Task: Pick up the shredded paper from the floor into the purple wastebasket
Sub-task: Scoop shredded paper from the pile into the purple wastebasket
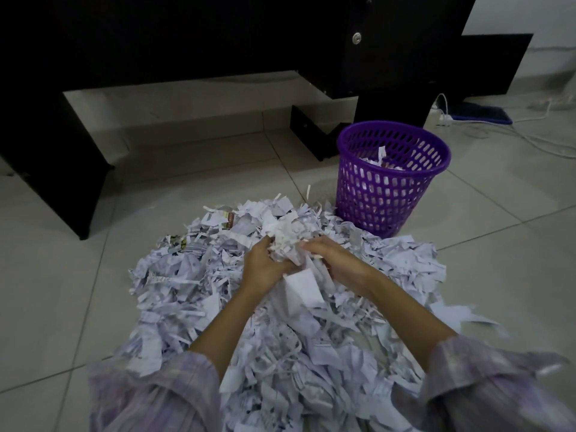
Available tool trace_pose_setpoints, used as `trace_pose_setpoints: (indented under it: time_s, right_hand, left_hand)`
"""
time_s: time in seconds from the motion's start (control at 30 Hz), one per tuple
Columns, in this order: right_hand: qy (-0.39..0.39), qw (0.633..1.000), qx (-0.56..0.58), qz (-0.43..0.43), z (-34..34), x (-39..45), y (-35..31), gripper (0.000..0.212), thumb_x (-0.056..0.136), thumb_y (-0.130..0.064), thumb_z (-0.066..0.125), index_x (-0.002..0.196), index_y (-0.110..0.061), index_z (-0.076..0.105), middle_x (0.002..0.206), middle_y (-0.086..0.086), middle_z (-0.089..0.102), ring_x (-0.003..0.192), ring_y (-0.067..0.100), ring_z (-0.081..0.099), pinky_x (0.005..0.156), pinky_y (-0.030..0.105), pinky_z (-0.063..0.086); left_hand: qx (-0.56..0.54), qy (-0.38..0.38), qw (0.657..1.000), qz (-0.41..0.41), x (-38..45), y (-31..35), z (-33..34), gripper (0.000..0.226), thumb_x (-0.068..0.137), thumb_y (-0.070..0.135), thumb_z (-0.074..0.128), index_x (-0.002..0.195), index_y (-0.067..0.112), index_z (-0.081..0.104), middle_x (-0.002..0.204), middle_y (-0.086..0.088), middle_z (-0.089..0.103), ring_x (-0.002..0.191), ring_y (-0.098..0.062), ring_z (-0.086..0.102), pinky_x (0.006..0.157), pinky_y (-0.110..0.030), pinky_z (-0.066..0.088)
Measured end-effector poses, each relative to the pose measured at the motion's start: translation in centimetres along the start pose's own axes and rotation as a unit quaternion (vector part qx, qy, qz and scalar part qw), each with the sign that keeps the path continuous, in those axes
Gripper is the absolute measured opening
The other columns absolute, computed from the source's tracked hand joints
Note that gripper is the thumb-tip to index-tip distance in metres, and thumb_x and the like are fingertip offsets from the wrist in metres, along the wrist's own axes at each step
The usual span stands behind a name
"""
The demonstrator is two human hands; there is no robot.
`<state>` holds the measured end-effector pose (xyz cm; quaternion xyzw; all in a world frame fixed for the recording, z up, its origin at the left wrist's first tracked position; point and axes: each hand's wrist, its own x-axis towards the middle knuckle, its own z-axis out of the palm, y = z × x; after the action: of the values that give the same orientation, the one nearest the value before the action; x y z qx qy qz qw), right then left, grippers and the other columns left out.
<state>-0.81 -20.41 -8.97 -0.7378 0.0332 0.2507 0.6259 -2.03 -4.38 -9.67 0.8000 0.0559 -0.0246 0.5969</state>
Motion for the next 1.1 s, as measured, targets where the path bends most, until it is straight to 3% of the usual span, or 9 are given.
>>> trace_pose_setpoints:
  time_s: [0.17,0.3,0.4,0.47,0.57,0.73,0.9,1.0,1.1]
  right_hand:
    - [-0.014,0.997,-0.074,-0.012,-0.4,-0.2,1.7,0.071,0.076,-0.045,0.074,0.135,-0.020,0.043,0.134,-0.002,0.049,0.119,0.016,0.052,0.092,0.031,0.047]
    - [-0.038,0.960,-0.276,0.016,1.1,0.2,4.4,0.126,0.062,-0.048,0.085,0.153,-0.028,0.000,0.161,0.003,-0.004,0.148,0.028,0.005,0.118,0.048,0.021]
    - [-0.035,0.908,-0.415,0.035,2.8,1.0,6.4,0.136,0.066,-0.052,0.081,0.148,-0.024,-0.024,0.154,0.009,-0.033,0.145,0.033,-0.020,0.119,0.048,0.009]
    - [-0.021,0.894,-0.446,0.034,4.1,1.5,7.5,0.131,0.070,-0.052,0.078,0.150,-0.018,-0.020,0.156,0.014,-0.025,0.147,0.036,-0.008,0.118,0.046,0.017]
    - [0.019,0.896,-0.443,-0.010,5.8,1.9,8.3,0.104,0.074,-0.046,0.077,0.150,-0.017,0.012,0.147,0.017,0.025,0.132,0.035,0.037,0.102,0.041,0.042]
    - [0.058,0.915,-0.396,-0.058,5.9,2.9,8.3,0.035,0.077,-0.006,0.068,0.112,-0.002,0.065,0.107,0.017,0.067,0.095,0.029,0.064,0.078,0.032,0.053]
    - [0.103,0.956,-0.264,-0.082,3.5,3.0,5.5,0.032,0.086,0.009,0.051,0.111,0.000,0.068,0.106,0.019,0.068,0.075,0.026,0.060,0.055,0.023,0.044]
    - [0.108,0.964,-0.222,-0.095,2.9,3.2,4.1,0.018,0.084,0.004,0.056,0.098,0.005,0.067,0.100,0.024,0.067,0.085,0.036,0.062,0.069,0.044,0.052]
    - [0.117,0.968,-0.192,-0.115,3.7,2.7,2.9,0.019,0.084,0.008,0.047,0.082,0.003,0.065,0.085,0.021,0.066,0.078,0.028,0.059,0.064,0.034,0.041]
  left_hand:
    - [-0.038,0.067,0.996,-0.034,1.3,0.0,-2.1,0.065,0.065,-0.006,0.081,0.125,0.001,0.056,0.120,-0.011,0.065,0.104,-0.025,0.063,0.094,-0.039,0.051]
    - [-0.033,0.083,0.994,-0.057,1.7,-0.5,-3.5,0.074,0.067,-0.005,0.080,0.134,0.000,0.049,0.128,-0.013,0.060,0.115,-0.028,0.059,0.098,-0.036,0.046]
    - [-0.019,0.073,0.995,-0.072,1.4,-1.2,-4.1,0.076,0.068,-0.002,0.081,0.136,0.000,0.047,0.131,-0.012,0.057,0.119,-0.030,0.056,0.103,-0.041,0.045]
    - [-0.011,0.061,0.995,-0.077,1.1,-1.6,-4.4,0.074,0.068,-0.001,0.081,0.134,0.000,0.049,0.129,-0.014,0.059,0.118,-0.031,0.057,0.103,-0.043,0.045]
    - [0.009,0.044,0.996,-0.081,0.4,-2.0,-5.0,0.067,0.072,-0.002,0.078,0.133,0.001,0.050,0.127,-0.012,0.060,0.116,-0.027,0.057,0.097,-0.034,0.046]
    - [0.009,0.028,0.995,-0.095,0.0,-3.4,-5.7,0.055,0.077,-0.003,0.073,0.127,0.003,0.053,0.122,-0.007,0.061,0.104,-0.020,0.058,0.088,-0.029,0.045]
    - [0.012,0.002,0.995,-0.101,-0.4,-3.5,-5.7,0.055,0.075,0.005,0.077,0.127,0.008,0.056,0.118,-0.009,0.064,0.106,-0.023,0.060,0.089,-0.029,0.044]
    - [-0.025,-0.024,0.993,-0.116,-0.3,-2.9,-4.6,0.059,0.074,0.003,0.078,0.127,0.007,0.053,0.119,-0.009,0.065,0.107,-0.024,0.062,0.087,-0.030,0.046]
    - [-0.062,-0.067,0.988,-0.127,-0.8,-1.6,-3.2,0.048,0.077,0.012,0.077,0.120,0.008,0.056,0.112,-0.005,0.068,0.100,-0.021,0.066,0.078,-0.027,0.052]
